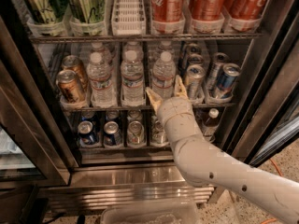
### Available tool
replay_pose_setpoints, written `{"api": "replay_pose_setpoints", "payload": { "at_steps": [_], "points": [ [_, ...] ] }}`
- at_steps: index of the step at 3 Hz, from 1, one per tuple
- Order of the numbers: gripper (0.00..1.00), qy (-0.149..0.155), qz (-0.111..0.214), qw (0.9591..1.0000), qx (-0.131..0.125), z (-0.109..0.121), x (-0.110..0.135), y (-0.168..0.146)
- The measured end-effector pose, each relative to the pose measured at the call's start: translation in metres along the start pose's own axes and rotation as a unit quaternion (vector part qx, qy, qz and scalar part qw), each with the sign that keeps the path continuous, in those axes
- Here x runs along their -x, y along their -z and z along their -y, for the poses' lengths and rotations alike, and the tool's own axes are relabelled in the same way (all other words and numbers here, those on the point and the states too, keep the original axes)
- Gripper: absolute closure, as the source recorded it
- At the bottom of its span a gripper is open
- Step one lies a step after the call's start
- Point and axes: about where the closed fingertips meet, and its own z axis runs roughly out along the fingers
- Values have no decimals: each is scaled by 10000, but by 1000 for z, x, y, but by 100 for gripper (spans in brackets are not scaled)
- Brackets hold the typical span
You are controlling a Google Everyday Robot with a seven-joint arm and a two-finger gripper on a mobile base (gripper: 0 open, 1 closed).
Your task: Pick water bottle from middle shelf of fridge
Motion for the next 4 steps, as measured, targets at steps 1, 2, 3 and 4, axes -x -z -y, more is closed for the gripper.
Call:
{"api": "replay_pose_setpoints", "payload": {
  "at_steps": [1,2,3,4],
  "points": [
    [42,-10,7,10000,1,0,-1,-3],
    [61,-24,-16,10000,10,-1,-4,-3],
    [84,-1,-85,9999,71,-2,-9,-1],
    [100,-1,-85,9999,71,-2,-9,-1]
  ]
}}
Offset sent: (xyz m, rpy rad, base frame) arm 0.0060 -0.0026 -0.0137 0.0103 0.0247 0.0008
